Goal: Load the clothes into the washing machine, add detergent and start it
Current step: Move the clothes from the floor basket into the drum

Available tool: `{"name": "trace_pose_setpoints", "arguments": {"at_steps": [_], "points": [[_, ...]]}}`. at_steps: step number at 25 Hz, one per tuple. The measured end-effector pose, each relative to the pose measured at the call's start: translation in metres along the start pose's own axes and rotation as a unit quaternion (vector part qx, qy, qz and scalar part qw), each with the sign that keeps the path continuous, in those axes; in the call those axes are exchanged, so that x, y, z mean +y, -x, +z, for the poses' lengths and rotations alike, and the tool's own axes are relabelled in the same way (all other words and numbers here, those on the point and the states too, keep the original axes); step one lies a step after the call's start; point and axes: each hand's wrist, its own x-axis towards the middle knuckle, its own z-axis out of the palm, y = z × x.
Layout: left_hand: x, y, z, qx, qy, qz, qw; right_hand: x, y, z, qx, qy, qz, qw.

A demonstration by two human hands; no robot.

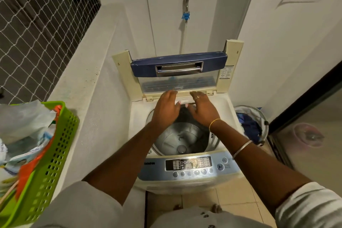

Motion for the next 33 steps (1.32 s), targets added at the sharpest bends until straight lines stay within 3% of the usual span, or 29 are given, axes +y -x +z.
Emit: {"name": "trace_pose_setpoints", "arguments": {"at_steps": [5, 15, 25, 33], "points": [[0.0, 0.032, 0.029, -0.055, -0.03, -0.036, 0.997, 0.025, 0.036, 0.016, -0.039, 0.013, 0.028, 0.999], [0.082, 0.083, 0.066, -0.064, -0.092, -0.068, 0.991, 0.083, 0.102, -0.012, -0.07, 0.018, -0.041, 0.997], [0.209, 0.091, 0.131, -0.038, -0.028, -0.09, 0.995, 0.184, 0.142, -0.089, -0.075, -0.025, -0.057, 0.995], [0.261, 0.031, 0.184, -0.036, 0.047, -0.057, 0.997, 0.24, 0.089, -0.1, -0.091, -0.077, -0.011, 0.993]]}}
